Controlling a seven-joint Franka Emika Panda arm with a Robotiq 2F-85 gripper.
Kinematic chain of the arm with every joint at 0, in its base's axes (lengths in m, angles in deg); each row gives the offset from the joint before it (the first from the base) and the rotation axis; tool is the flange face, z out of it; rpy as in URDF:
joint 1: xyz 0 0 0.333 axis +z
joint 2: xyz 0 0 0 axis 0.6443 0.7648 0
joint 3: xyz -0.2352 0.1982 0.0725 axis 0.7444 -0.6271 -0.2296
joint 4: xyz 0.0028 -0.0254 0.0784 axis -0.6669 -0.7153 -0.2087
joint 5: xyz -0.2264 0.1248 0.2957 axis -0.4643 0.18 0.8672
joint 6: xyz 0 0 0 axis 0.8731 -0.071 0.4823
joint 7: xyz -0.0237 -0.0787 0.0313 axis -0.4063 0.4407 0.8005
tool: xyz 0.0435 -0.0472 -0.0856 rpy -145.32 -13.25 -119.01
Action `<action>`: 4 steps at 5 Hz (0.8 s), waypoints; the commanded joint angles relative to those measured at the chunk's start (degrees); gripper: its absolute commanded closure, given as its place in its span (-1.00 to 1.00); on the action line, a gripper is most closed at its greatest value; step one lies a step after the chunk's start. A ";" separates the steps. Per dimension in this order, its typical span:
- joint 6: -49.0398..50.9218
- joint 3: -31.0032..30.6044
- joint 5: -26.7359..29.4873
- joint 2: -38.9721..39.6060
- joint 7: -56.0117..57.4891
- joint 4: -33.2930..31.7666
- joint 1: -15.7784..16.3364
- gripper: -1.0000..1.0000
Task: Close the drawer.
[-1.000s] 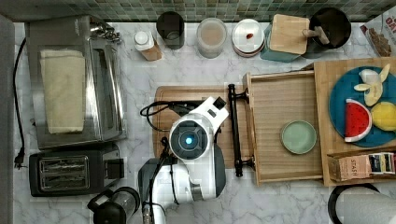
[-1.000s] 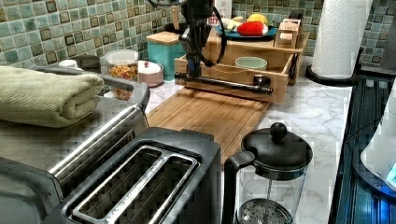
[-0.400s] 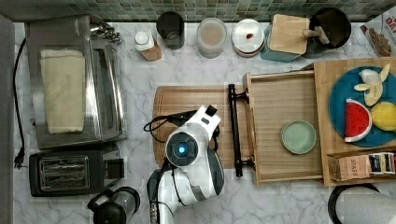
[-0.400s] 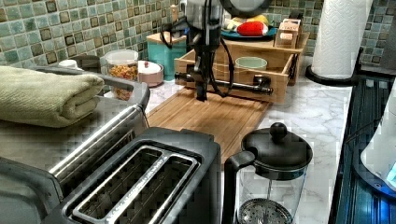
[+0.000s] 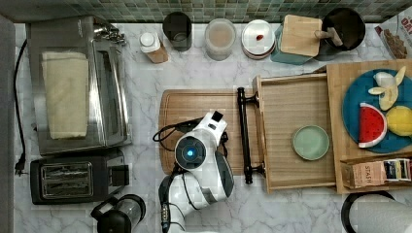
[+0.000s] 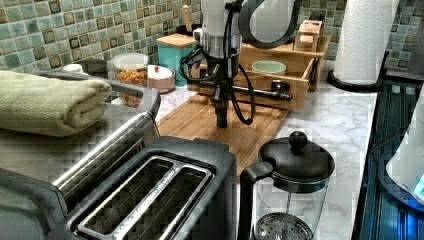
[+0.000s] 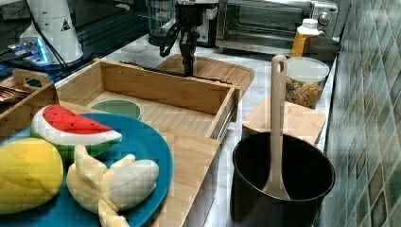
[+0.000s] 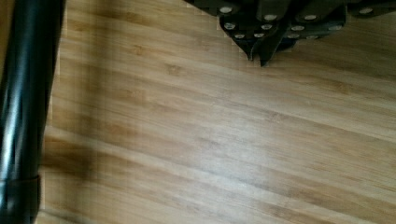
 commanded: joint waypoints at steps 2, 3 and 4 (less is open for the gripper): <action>-0.67 0.89 8.91 -2.61 12.84 0.43 -6.02 1.00; 2.26 2.22 14.19 -0.92 16.94 2.46 -6.39 1.00; 4.08 2.17 14.39 -1.51 16.63 3.02 -7.67 1.00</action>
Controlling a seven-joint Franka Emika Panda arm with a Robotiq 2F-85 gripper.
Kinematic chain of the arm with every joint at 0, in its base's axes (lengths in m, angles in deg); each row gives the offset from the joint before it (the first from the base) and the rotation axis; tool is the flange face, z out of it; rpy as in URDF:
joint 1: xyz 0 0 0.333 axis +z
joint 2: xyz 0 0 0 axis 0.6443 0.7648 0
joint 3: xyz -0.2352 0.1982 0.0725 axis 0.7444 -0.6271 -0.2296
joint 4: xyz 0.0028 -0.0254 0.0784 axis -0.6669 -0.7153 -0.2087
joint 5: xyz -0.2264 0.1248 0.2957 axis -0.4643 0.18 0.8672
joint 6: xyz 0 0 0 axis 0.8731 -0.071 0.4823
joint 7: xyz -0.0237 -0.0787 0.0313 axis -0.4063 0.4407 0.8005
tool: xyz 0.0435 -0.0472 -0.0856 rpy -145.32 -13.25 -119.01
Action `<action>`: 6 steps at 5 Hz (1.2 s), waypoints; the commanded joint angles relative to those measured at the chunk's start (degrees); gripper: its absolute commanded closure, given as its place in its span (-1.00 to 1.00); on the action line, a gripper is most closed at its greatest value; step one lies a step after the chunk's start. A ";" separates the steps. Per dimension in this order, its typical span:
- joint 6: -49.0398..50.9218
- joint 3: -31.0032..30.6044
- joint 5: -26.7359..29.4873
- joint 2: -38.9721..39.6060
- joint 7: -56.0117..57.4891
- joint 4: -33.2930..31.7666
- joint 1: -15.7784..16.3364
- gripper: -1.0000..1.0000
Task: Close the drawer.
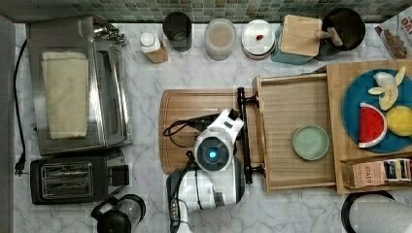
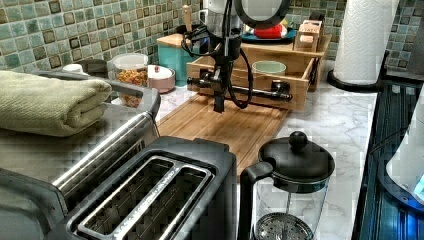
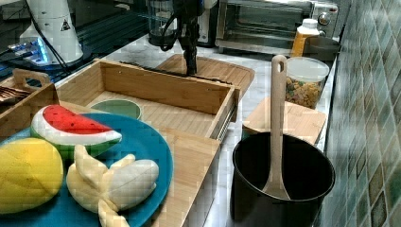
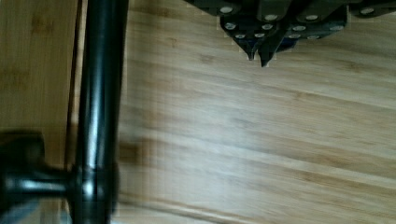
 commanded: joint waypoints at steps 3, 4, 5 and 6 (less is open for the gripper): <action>6.60 4.24 2.00 -2.20 16.25 3.12 -8.95 1.00; 4.69 5.86 4.98 -0.85 22.20 3.57 -10.27 1.00; 3.58 7.42 7.05 -0.20 26.30 4.74 -12.35 1.00; 10.04 9.55 3.17 -2.94 25.71 8.60 -13.87 1.00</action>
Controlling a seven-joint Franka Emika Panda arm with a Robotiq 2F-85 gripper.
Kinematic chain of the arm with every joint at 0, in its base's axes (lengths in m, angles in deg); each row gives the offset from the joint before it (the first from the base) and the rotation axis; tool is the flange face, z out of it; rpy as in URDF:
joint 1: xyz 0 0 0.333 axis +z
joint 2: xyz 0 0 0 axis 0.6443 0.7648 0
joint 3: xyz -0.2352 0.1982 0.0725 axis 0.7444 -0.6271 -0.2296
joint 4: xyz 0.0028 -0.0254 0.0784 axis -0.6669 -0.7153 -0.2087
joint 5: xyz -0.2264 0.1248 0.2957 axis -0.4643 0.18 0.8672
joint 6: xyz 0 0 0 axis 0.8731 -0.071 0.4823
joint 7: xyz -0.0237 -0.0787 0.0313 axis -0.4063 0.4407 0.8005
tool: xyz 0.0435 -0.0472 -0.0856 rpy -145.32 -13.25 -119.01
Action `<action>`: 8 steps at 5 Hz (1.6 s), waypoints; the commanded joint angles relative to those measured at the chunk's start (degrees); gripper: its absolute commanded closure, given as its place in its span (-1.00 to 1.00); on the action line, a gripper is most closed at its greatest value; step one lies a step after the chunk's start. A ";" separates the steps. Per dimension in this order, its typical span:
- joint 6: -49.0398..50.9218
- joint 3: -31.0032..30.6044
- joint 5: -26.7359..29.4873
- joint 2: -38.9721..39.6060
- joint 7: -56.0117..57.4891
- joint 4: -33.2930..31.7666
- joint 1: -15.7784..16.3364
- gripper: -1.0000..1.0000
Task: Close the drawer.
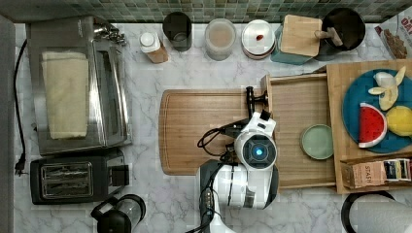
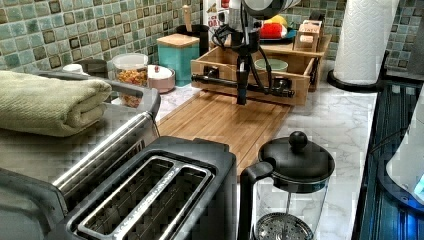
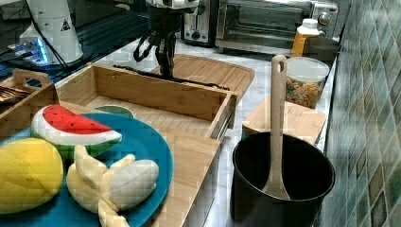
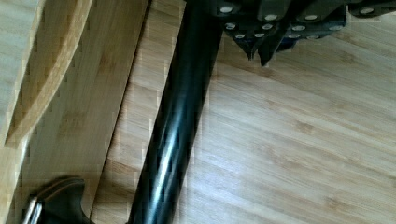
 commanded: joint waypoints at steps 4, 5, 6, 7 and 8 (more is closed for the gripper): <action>4.31 9.69 8.85 6.58 13.35 20.87 -14.64 1.00; 7.80 10.14 7.71 9.86 13.32 26.58 -16.34 1.00; 8.32 11.75 5.50 12.73 12.18 31.11 -15.81 1.00; 6.33 11.65 5.39 14.23 13.12 32.97 -16.47 1.00; 9.67 10.79 8.27 14.72 15.44 34.96 -17.20 1.00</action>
